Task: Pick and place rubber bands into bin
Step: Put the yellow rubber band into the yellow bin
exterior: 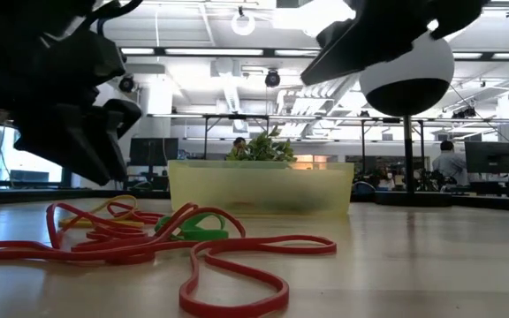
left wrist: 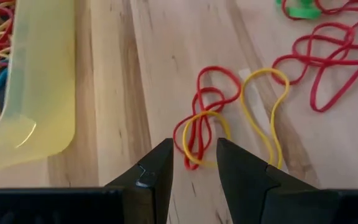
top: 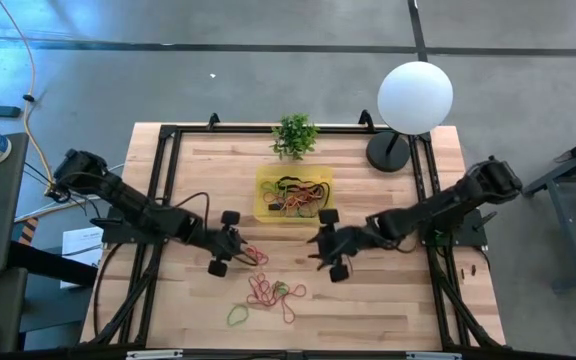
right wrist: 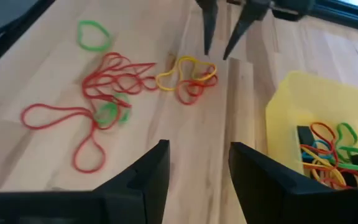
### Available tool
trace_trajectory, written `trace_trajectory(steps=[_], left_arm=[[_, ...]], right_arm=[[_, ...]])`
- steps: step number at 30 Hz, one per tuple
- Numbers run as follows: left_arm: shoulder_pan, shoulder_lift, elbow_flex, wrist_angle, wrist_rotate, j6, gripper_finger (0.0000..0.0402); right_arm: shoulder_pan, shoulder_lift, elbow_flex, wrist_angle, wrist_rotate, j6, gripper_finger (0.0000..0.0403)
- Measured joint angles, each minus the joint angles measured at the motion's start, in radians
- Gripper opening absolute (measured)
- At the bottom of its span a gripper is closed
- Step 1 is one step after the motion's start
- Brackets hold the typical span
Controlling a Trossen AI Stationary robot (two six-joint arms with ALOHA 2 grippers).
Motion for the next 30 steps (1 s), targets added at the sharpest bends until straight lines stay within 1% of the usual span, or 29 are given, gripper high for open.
trace_trajectory(steps=[5,11,30], left_arm=[[0.037,0.012,0.0,0.014,0.058,0.01,0.0111],[0.052,0.044,0.0,0.041,0.073,0.021,0.0111],[0.051,0.055,0.0,0.067,0.029,0.019,0.0111]], right_arm=[[0.074,0.0,0.0,0.0,0.088,0.042,0.0156],[0.119,0.0,0.0,0.0,0.155,0.063,0.0153],[0.128,0.0,0.0,0.0,0.165,0.074,0.0149]])
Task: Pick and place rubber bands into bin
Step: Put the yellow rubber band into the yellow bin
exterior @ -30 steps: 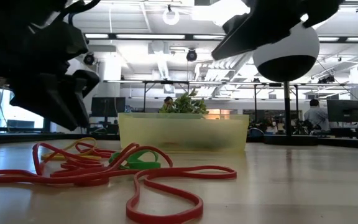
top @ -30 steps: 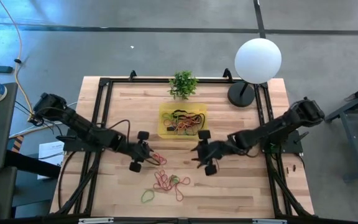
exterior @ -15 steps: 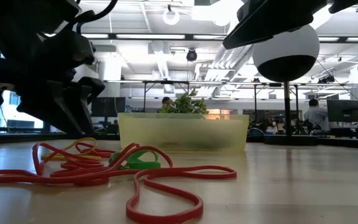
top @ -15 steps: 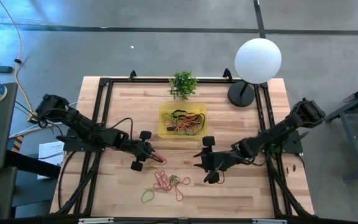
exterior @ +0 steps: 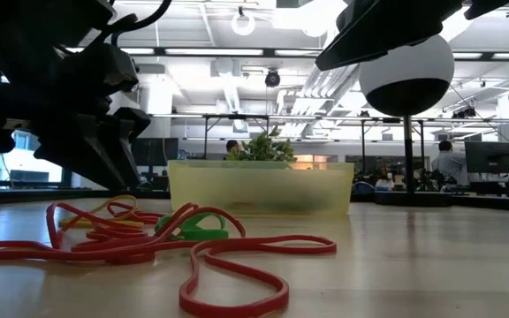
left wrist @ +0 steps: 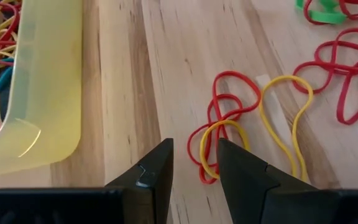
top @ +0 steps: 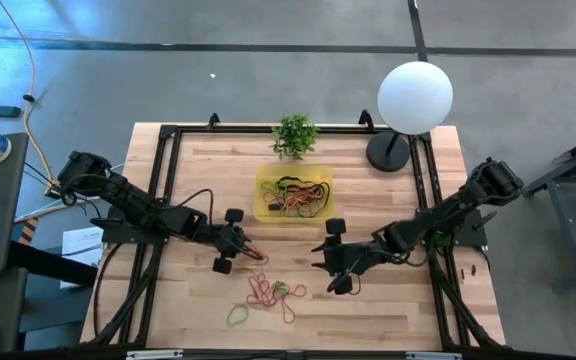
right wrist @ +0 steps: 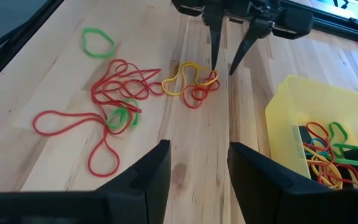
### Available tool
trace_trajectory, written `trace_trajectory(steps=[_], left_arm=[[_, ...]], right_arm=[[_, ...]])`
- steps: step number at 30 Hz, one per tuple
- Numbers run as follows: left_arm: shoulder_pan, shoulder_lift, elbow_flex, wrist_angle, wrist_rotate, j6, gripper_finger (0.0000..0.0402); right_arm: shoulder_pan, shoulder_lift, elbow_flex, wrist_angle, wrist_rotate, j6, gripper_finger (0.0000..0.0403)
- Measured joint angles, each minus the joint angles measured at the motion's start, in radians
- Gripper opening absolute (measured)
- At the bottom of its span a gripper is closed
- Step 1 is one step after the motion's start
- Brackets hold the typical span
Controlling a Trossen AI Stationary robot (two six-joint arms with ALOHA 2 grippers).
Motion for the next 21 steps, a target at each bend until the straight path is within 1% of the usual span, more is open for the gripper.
trace_trajectory(steps=[7,19,21], left_arm=[[0.0,0.054,-0.001,0.033,0.0,0.0,0.0111],[-0.002,0.055,0.0,0.041,0.025,0.0,0.011],[-0.002,0.055,0.0,0.041,0.033,0.0,0.0105]], right_arm=[[0.0,0.0,0.0,0.0,0.0,-0.001,0.0145],[0.0,0.0,0.0,0.0,0.0,-0.004,0.0141],[0.0,0.0,0.0,0.0,0.0,-0.004,0.014]])
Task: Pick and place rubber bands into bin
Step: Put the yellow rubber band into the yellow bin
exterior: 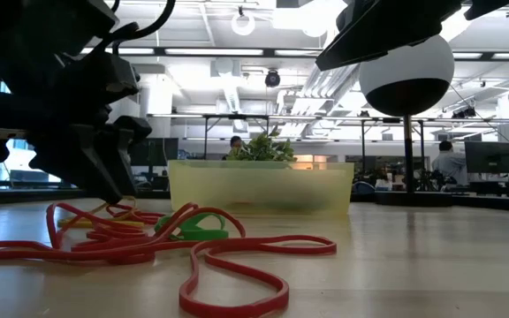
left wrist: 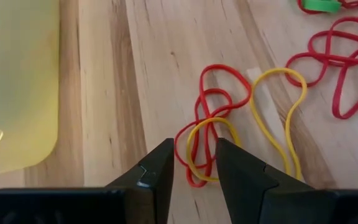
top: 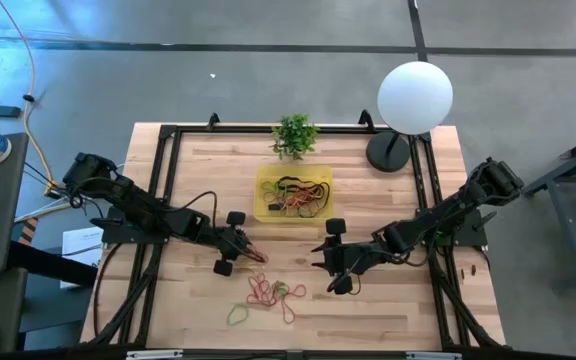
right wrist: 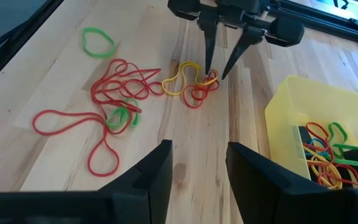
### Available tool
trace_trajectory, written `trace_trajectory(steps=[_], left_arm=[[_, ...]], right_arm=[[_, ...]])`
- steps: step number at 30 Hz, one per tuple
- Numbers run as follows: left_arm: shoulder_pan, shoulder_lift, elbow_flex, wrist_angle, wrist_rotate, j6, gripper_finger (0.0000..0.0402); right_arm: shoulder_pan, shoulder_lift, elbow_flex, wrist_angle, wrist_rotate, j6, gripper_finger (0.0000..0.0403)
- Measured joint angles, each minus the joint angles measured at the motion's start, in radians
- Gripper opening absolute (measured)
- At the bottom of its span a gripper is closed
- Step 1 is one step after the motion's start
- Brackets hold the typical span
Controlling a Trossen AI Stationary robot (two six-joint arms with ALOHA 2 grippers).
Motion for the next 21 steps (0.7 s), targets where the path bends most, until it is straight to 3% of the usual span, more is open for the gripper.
trace_trajectory(steps=[9,21], left_arm=[[0.0,0.009,0.0,0.0,0.002,0.005,0.0006],[0.0,0.004,0.052,0.0,-0.014,0.057,0.0002]], right_arm=[[0.0,0.0,0.0,0.0,0.0,0.003,0.014],[0.0,0.0,0.0,-0.001,0.0,0.003,0.0139]])
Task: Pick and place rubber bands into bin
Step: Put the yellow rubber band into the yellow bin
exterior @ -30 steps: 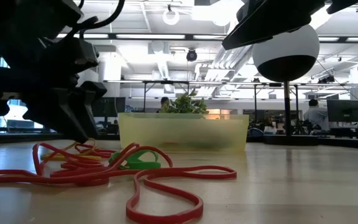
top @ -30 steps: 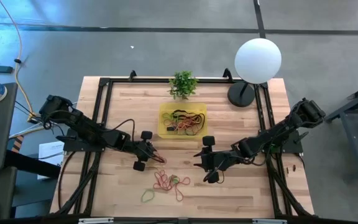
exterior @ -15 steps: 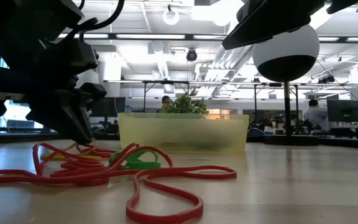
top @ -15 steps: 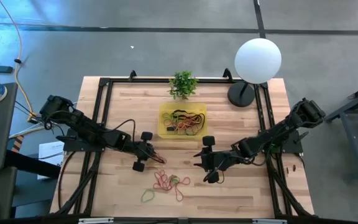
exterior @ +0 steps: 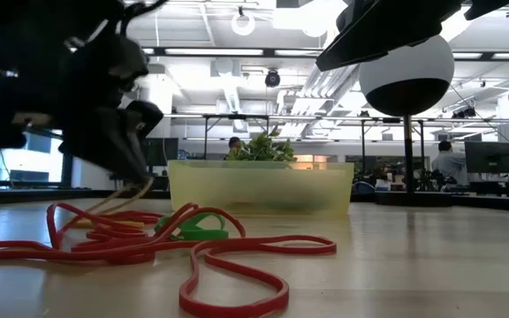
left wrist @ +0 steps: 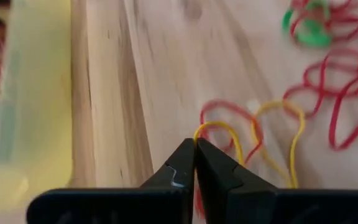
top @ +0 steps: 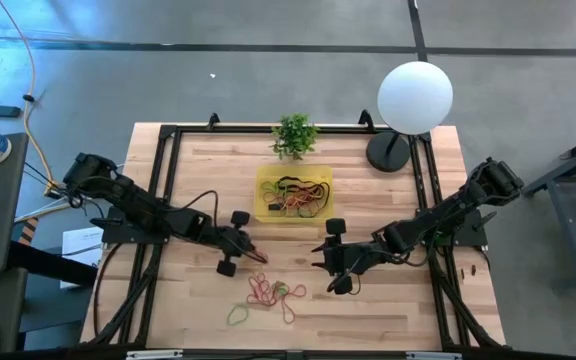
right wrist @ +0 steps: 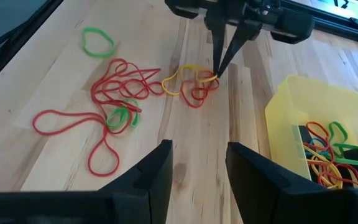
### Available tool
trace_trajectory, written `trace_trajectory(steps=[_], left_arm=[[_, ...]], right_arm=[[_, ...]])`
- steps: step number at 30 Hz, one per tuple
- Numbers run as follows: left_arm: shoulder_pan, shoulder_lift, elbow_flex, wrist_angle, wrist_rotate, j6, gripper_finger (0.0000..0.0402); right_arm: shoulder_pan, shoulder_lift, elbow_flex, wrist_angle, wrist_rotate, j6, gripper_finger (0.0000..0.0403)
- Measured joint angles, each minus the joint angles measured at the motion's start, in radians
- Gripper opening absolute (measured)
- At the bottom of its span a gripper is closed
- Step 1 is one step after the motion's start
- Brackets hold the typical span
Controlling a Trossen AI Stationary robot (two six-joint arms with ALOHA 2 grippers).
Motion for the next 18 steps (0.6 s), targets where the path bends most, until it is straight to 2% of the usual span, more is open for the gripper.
trace_trajectory(steps=[11,13,18], left_arm=[[0.001,0.0,0.211,-0.045,0.015,0.228,0.0001],[0.001,0.0,0.275,-0.089,0.011,0.285,0.0001],[0.01,0.0,0.442,-0.268,-0.078,0.412,0.0]], right_arm=[[0.0,0.0,0.0,-0.057,-0.001,0.059,0.0139],[0.0,0.0,0.0,-0.066,-0.009,0.072,0.0139],[0.013,0.0,0.0,-0.085,-0.022,0.102,0.0139]])
